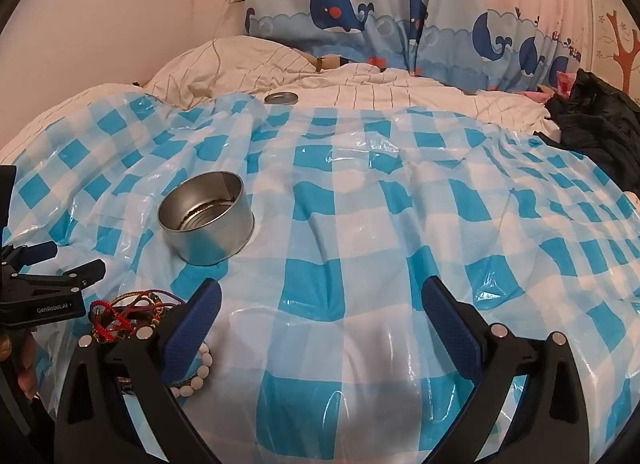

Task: Organize jewelry
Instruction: 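Move the left tool toward the pile of bracelets beside the tin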

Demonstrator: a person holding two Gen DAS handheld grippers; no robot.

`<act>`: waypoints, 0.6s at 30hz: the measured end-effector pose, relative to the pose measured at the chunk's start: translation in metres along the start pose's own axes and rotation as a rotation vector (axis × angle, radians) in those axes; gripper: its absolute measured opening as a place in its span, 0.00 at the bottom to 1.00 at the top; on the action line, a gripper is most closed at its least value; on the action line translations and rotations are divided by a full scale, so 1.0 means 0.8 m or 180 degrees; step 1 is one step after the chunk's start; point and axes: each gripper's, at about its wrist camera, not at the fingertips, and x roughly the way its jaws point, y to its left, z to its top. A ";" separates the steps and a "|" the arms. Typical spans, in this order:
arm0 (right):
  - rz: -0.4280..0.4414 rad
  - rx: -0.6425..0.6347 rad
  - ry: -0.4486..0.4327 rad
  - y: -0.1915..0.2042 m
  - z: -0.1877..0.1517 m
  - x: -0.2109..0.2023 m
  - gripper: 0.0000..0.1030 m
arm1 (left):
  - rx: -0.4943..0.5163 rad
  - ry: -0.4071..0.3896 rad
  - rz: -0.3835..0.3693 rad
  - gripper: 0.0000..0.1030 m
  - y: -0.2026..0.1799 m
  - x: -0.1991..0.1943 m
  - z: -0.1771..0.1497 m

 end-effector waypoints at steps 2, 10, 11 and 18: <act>0.0000 0.0003 -0.0001 0.000 0.000 0.000 0.93 | 0.0010 0.0002 0.0000 0.93 -0.001 0.000 0.000; 0.0007 0.0002 0.0006 0.003 -0.002 0.001 0.93 | 0.0092 0.0006 0.0017 0.93 -0.007 -0.003 -0.002; 0.0005 0.0003 0.0007 0.003 -0.002 0.001 0.93 | 0.0031 -0.0011 -0.0042 0.93 -0.005 0.006 0.003; 0.0031 -0.0011 0.0030 0.012 -0.009 0.004 0.93 | 0.0089 -0.0025 -0.0002 0.93 -0.009 0.002 0.000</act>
